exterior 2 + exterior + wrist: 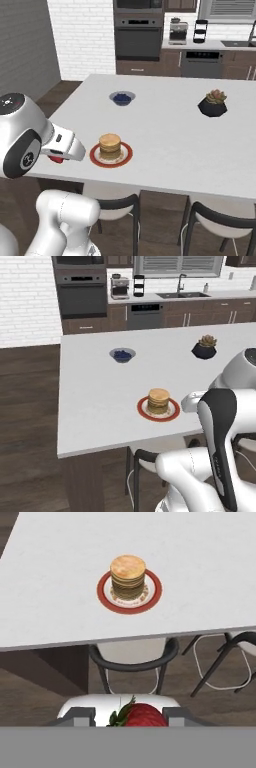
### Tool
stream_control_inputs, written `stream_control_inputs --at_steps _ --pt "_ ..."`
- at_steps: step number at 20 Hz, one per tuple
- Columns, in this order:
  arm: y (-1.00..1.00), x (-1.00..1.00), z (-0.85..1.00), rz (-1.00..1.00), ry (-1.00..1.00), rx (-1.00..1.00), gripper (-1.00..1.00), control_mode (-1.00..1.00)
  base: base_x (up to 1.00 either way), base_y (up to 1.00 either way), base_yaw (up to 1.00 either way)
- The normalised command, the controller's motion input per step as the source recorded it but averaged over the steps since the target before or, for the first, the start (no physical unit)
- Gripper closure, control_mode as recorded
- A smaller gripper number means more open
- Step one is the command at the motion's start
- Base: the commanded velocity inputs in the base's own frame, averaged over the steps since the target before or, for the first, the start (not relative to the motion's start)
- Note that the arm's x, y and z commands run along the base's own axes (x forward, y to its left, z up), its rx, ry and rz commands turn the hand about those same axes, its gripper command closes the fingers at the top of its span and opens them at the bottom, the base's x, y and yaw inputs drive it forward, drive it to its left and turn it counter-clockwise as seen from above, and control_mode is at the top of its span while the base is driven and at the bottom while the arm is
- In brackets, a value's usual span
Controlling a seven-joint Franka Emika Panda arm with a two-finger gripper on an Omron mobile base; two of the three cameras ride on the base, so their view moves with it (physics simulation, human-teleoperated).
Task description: Take the strawberry from the fridge and place it on top of the pancake, located on the dining counter.
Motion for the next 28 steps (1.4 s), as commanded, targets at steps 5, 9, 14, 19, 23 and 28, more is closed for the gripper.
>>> stream_control_inputs --at_steps 5,9,14,19,23,28 --pt "0.00 0.45 0.00 0.00 0.00 0.00 1.00 -1.00 0.25 0.00 0.02" --pt "0.00 0.98 0.00 0.00 0.00 0.00 1.00 -1.00 0.00 0.00 0.00" --pt "0.00 1.00 0.00 0.00 0.01 0.00 1.00 -1.00 0.00 0.00 0.00" --pt "0.00 1.00 -0.19 0.00 0.04 0.00 1.00 -1.00 0.00 0.00 0.00" --pt "0.01 1.00 -0.28 0.00 0.08 0.00 1.00 -1.00 0.00 0.00 0.00" --pt "-0.04 1.00 -0.69 0.00 0.12 0.00 1.00 -1.00 0.00 0.00 0.00"
